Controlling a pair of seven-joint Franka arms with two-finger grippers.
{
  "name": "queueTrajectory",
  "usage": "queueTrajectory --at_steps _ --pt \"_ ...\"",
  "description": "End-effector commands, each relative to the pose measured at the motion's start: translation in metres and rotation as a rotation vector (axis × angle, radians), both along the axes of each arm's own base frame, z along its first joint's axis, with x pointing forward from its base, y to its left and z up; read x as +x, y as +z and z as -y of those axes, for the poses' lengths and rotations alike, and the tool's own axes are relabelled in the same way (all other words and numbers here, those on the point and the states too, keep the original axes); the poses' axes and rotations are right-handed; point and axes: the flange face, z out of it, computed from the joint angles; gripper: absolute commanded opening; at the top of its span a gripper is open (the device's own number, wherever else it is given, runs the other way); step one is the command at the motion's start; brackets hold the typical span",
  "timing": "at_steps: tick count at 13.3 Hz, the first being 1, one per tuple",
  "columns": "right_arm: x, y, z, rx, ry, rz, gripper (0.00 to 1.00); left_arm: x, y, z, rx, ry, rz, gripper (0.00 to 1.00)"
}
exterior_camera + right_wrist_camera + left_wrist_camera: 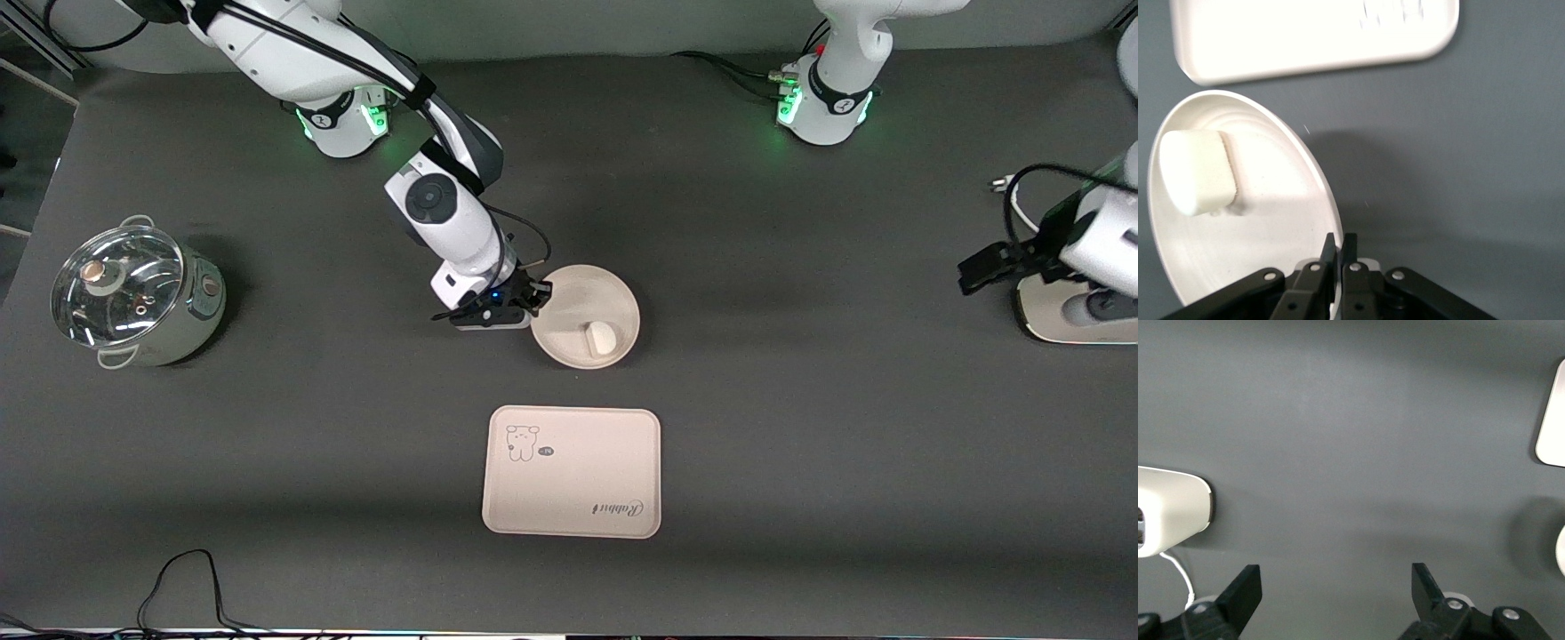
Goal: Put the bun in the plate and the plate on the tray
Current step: 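Carry the plate with the right gripper onto the beige tray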
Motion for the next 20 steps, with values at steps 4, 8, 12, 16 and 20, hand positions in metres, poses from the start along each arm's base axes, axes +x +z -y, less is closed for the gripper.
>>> queueTrajectory --at_steps 4,8,12,16,20 --pt "0.092 0.054 -0.008 0.114 -0.006 0.107 0.0 0.021 -0.051 -0.006 0.03 -0.091 -0.1 1.0" --pt "0.174 0.015 0.036 0.162 -0.043 0.127 0.0 0.027 -0.064 -0.006 0.046 -0.099 -0.12 1.0" --pt "0.22 -0.044 0.054 0.199 -0.087 0.124 0.0 0.028 -0.072 0.0 0.06 -0.112 -0.14 1.0" --pt "0.214 -0.077 0.05 0.195 -0.088 0.087 0.0 0.03 -0.075 0.01 0.059 -0.129 -0.14 1.0" --pt "0.214 -0.064 0.048 0.191 -0.075 0.088 1.0 0.031 -0.08 0.016 0.062 -0.139 -0.147 1.0"
